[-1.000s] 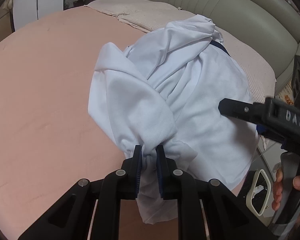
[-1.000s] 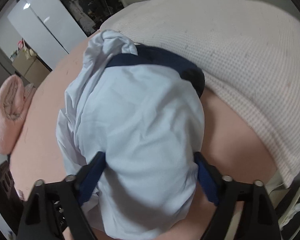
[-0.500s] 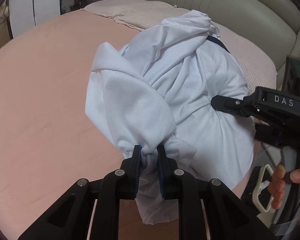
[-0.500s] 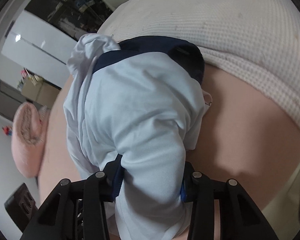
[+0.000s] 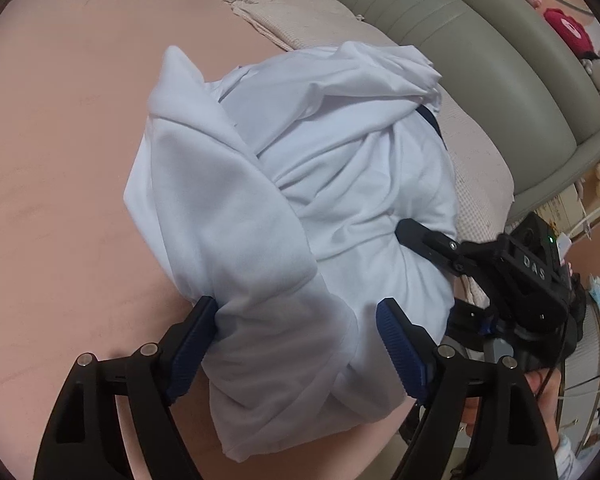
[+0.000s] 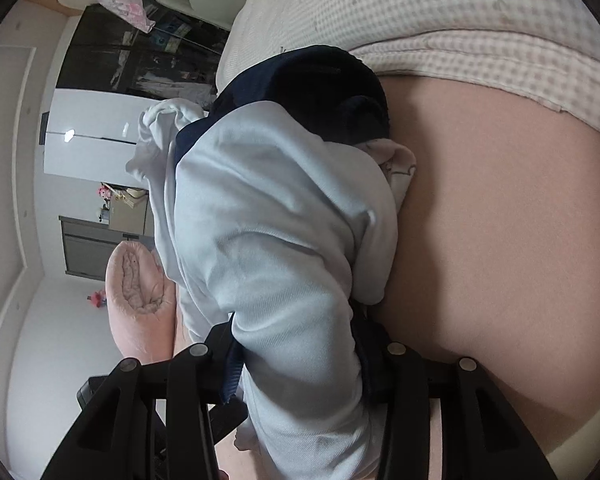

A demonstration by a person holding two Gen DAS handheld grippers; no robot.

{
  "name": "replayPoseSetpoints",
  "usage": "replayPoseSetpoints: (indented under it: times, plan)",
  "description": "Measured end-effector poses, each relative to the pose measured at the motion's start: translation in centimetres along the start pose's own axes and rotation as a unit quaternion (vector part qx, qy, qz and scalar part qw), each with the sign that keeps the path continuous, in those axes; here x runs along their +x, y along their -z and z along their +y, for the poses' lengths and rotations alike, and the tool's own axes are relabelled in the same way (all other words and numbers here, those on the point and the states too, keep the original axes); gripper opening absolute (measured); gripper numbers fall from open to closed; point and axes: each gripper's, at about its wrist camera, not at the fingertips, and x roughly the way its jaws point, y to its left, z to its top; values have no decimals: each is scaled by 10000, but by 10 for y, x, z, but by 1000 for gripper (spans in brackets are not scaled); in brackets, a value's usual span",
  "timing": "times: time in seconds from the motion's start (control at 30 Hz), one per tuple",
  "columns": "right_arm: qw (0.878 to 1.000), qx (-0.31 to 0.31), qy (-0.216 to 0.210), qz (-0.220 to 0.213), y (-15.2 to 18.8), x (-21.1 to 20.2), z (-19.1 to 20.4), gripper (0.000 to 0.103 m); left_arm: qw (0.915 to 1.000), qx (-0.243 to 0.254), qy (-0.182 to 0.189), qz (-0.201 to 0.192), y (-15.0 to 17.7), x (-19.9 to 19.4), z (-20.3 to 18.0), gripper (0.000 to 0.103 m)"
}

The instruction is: Fold clothes

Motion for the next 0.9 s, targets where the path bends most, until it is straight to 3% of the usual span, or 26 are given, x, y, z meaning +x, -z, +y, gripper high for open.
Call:
replayPoseSetpoints:
  times: [0.13, 0.27, 0.37, 0.47, 0.5, 0.53, 0.6, 0.77, 0.9]
  plan:
    - [9999, 8, -93, 47, 1, 0, -8, 44, 9999, -48, 30, -134, -1, 22, -17, 92]
    - [10000, -15, -82, 26, 12, 13, -4, 43, 9961, 675, -482, -303, 3, 39, -45, 92]
    - [9999, -89, -64, -66, 15, 9, -6, 43, 9842, 1351, -1033, -496, 11, 51, -68, 90]
    - [9999, -124, -32, -116, 17, 12, -1, 43, 9777, 1569, -1241, -634, 8, 57, -82, 71]
    - [9998, -134, -20, -132, 17, 13, 1, 43, 9754, 1638, -1308, -679, 7, 59, -87, 58]
    - [9998, -145, -9, -148, 18, 14, 3, 43, 9730, 1706, -1374, -725, 5, 61, -91, 39]
    - [9996, -175, 49, -202, 19, 11, 4, 43, 9678, 1843, -1507, -815, 3, 65, -100, 24]
    - [9986, -285, 132, -432, 31, 5, 13, 43, 9596, 2043, -1690, -942, 11, 74, -111, 19]
    - [9989, -104, -56, -465, 37, -1, 8, 41, 9674, 1795, -1508, -962, 32, 34, -78, 19]
